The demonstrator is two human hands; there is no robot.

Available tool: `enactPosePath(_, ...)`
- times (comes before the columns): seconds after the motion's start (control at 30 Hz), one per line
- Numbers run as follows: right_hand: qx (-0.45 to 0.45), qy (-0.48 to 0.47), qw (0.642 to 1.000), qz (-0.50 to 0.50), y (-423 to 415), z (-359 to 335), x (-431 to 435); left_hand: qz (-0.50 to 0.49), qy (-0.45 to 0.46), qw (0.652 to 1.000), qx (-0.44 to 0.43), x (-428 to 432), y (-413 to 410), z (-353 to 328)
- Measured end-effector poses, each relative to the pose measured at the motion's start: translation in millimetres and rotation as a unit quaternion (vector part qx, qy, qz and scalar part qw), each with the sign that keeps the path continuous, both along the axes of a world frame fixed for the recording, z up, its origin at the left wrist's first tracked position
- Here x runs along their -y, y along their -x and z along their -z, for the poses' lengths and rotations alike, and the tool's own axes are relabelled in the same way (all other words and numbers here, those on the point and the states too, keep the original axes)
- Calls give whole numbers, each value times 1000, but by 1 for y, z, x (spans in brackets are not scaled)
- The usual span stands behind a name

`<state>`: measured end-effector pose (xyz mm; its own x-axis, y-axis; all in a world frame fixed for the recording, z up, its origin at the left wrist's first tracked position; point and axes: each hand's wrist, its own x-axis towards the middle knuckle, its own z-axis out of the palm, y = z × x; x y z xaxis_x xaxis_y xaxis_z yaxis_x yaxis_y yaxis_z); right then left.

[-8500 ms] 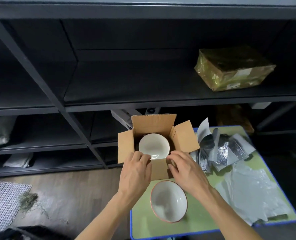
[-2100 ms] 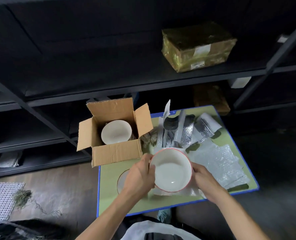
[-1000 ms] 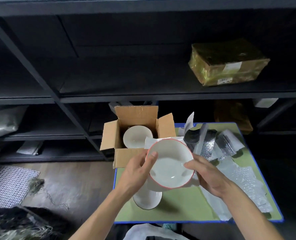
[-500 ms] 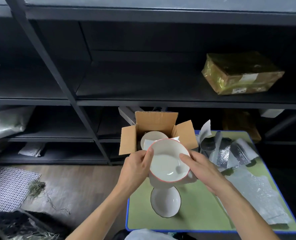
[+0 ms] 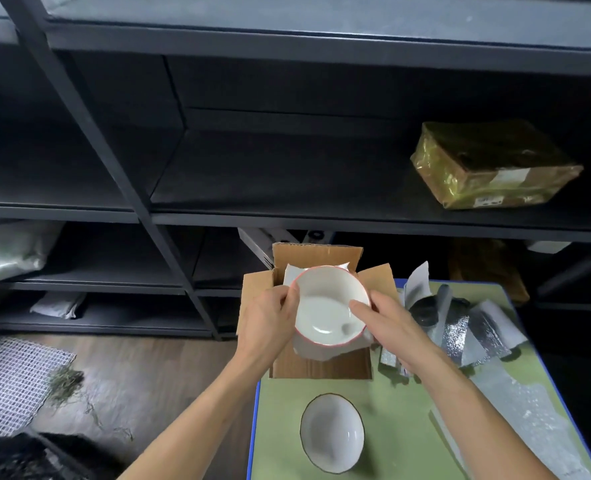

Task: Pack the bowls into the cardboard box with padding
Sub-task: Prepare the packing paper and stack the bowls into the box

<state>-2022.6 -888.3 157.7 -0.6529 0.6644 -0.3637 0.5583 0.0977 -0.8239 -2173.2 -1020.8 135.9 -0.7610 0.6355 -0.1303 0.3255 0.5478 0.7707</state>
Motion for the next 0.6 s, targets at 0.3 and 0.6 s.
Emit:
enactPosePath(0.3, 127, -105, 984, -67, 49, 37, -34, -4, 33, 999, -38, -32, 25, 22)
enactPosePath(0.6, 221, -201, 951, -81, 70, 74, -19, 17, 176, 981, -80, -47, 31, 32)
